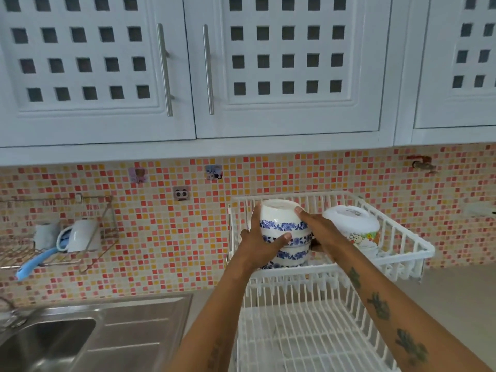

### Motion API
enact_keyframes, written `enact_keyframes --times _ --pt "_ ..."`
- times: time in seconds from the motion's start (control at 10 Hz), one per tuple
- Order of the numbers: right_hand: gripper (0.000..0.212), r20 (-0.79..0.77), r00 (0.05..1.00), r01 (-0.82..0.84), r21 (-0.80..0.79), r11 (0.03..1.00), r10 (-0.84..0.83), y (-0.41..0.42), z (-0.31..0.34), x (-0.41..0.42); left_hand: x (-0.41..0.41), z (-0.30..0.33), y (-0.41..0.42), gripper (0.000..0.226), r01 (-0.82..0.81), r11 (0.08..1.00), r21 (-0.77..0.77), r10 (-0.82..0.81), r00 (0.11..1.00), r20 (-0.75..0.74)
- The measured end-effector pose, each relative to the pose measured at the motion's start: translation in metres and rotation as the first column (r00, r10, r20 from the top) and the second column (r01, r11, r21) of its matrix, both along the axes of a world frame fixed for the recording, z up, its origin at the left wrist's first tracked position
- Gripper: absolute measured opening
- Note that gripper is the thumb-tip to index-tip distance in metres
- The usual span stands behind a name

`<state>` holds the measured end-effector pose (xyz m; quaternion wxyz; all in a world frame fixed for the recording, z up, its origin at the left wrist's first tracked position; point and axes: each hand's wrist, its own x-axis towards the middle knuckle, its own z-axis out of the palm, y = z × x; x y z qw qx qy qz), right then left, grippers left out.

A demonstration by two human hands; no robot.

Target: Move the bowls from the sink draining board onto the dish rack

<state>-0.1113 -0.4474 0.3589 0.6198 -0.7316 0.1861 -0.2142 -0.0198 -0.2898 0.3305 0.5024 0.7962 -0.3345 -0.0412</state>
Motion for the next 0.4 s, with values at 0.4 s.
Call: enact_keyframes --times 0.4 --pt "0.054 -0.124 0.979 0.036 -0.670 0.742 -0.160 0.031 0.003 -0.056 -0.073 0.017 0.031 0.090 -0.179 0.980 0.087 0.144 0.940 0.310"
